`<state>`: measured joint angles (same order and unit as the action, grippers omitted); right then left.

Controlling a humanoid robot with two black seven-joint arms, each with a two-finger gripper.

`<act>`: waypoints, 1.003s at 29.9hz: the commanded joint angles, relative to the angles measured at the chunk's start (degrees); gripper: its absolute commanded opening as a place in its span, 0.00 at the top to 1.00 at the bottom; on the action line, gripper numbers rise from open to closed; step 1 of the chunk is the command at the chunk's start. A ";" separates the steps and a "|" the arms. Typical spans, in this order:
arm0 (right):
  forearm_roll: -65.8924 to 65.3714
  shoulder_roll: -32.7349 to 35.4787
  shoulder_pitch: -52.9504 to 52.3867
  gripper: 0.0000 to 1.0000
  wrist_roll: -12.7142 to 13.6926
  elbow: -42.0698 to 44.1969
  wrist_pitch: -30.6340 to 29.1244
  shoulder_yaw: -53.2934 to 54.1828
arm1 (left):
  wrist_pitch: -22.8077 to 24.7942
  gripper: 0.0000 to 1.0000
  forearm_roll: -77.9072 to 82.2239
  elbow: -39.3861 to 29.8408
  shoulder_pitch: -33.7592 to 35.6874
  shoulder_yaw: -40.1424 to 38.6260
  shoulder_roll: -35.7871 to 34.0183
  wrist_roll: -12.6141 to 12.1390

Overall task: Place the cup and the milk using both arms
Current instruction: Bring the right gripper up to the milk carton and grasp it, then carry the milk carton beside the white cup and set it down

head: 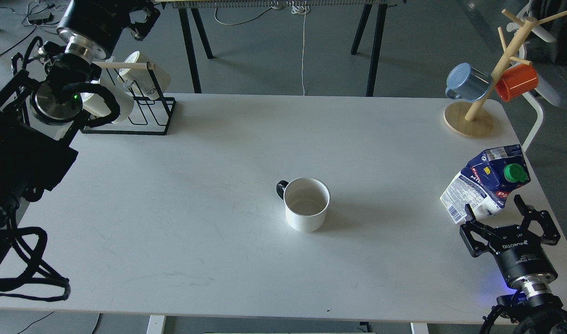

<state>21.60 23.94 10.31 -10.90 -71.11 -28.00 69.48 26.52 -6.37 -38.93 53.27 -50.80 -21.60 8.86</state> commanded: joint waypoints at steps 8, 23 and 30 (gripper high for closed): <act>-0.15 -1.70 -2.58 0.53 0.44 2.47 0.00 -0.23 | -0.15 0.00 0.05 0.79 0.26 0.00 0.33 -0.07; -0.15 -3.28 -1.00 0.94 0.44 -0.60 0.00 -0.31 | -0.24 0.00 0.84 0.79 0.35 0.00 0.24 -0.07; -0.42 -4.60 1.99 0.93 0.09 -10.35 0.00 -3.38 | -0.24 0.00 0.93 0.79 0.52 0.00 0.42 -0.16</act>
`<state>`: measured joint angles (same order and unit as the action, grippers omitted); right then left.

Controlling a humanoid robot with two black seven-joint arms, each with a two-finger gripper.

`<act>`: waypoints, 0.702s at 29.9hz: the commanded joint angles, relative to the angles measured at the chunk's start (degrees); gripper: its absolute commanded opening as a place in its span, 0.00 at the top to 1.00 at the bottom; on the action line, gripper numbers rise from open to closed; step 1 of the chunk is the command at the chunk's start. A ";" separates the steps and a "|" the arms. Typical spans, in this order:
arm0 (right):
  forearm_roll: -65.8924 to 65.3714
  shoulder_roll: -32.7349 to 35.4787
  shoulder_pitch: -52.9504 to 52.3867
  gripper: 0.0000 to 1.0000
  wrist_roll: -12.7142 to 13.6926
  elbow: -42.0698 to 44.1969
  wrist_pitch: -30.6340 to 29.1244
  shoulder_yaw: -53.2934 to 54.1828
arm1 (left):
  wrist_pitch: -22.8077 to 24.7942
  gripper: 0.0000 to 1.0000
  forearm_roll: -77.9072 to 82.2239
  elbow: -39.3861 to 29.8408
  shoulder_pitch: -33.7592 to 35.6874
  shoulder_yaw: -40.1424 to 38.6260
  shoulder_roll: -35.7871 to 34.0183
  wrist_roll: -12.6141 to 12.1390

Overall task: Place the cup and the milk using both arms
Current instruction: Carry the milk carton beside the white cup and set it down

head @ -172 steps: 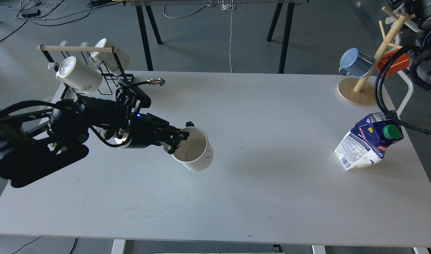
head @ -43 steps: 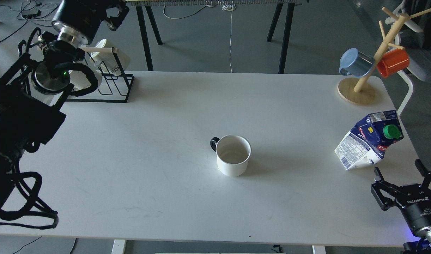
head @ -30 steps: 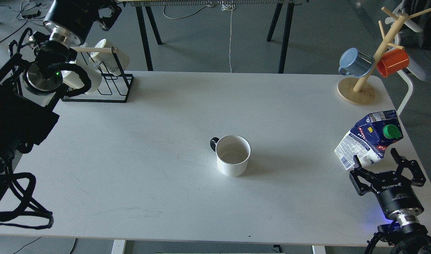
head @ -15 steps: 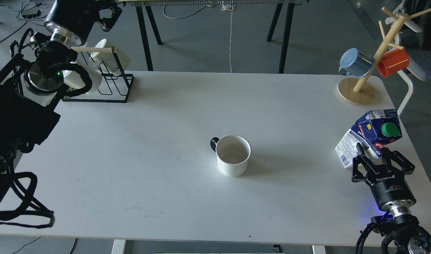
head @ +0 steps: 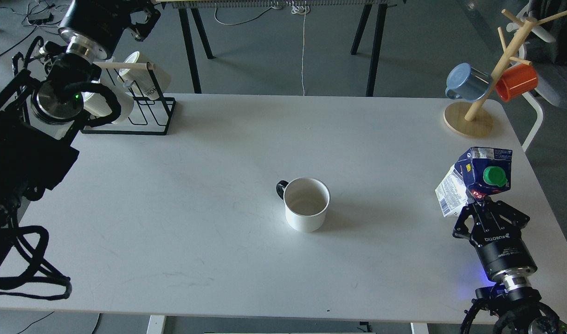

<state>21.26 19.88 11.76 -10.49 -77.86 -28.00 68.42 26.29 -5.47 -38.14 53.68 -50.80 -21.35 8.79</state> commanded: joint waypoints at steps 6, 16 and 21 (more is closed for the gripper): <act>-2.70 -4.75 -0.25 0.93 -0.41 -5.55 0.00 -8.12 | -0.27 0.00 0.72 0.52 0.81 2.37 0.44 0.09; -8.42 -13.89 -4.64 0.92 -0.41 0.15 0.00 -13.14 | -0.27 0.00 0.81 0.79 0.64 2.55 0.52 0.00; -8.42 -16.10 -5.17 0.91 -0.41 1.92 0.00 -13.40 | -0.27 0.00 0.81 0.79 0.64 2.55 0.61 0.09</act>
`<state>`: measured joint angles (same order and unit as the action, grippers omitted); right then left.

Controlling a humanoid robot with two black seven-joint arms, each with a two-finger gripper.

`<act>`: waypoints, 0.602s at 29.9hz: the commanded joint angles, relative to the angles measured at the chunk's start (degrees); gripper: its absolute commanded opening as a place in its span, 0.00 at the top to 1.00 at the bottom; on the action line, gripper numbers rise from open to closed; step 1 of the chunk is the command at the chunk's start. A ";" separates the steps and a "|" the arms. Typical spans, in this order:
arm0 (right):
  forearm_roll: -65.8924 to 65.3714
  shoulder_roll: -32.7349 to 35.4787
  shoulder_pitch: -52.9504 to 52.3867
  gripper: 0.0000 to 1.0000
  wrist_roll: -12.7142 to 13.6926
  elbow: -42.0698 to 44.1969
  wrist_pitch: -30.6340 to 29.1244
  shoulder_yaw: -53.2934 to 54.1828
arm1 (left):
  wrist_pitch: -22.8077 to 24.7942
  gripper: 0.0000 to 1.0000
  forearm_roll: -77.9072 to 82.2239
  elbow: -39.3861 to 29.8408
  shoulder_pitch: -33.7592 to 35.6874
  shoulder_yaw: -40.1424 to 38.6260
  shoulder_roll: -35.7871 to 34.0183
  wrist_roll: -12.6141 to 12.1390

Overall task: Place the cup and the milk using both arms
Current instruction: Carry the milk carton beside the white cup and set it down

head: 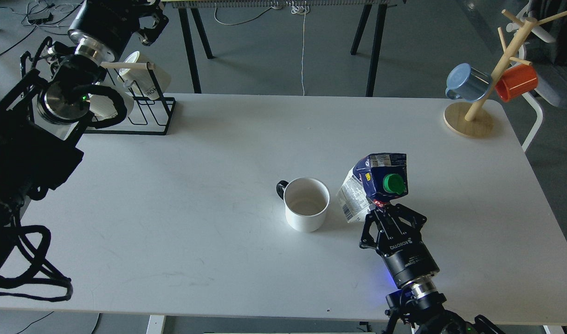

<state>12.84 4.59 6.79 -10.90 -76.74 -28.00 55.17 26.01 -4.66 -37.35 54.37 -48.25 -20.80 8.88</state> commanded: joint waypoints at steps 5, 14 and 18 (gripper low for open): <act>0.00 -0.81 -0.20 0.89 -0.08 1.77 0.00 -0.15 | 0.00 0.00 0.00 0.00 -0.14 0.00 -0.12 0.00; 0.00 -0.81 0.06 0.70 -0.08 1.60 0.00 -0.15 | 0.00 0.00 0.26 0.00 -0.14 0.00 0.05 0.00; 0.00 -0.81 0.07 0.53 -0.08 1.60 0.00 -0.24 | 0.00 0.00 0.26 0.00 -0.14 0.00 -0.12 0.17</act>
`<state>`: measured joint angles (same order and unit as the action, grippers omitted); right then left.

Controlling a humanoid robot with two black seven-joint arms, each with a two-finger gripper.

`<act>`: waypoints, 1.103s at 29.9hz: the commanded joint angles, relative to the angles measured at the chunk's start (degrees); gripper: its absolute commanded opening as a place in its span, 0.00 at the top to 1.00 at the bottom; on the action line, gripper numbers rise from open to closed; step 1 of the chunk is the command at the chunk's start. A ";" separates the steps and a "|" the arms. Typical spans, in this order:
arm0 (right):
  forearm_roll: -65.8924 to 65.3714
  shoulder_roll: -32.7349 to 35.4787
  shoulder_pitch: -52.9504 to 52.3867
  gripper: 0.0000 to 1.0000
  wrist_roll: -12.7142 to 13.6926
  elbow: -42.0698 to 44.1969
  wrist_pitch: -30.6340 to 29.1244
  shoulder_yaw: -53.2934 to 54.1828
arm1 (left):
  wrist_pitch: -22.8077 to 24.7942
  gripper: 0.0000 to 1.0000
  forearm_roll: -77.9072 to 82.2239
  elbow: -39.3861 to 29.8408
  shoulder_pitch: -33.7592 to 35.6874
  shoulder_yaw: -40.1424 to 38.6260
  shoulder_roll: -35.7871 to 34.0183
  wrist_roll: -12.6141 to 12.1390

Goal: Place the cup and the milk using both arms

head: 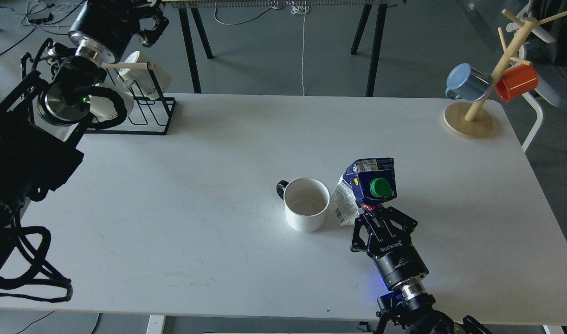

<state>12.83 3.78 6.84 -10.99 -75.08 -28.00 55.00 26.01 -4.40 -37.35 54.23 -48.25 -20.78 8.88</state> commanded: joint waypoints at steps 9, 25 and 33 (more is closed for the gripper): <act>0.00 0.00 0.02 0.13 0.00 -0.25 0.00 -0.25 | 0.00 0.00 0.00 -0.09 -0.44 0.00 -0.05 0.17; -0.87 2.54 2.83 0.02 0.00 -4.55 0.00 -0.34 | 0.00 0.00 -0.08 -0.09 0.08 -0.09 -0.22 0.08; -2.55 5.18 7.57 0.02 0.00 -8.42 0.00 0.01 | 0.00 0.00 0.00 -0.09 0.00 -0.09 -0.31 0.08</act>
<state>10.52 7.90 12.93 -10.99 -82.42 -28.00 54.90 26.01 -4.42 -37.43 54.25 -48.34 -21.17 8.95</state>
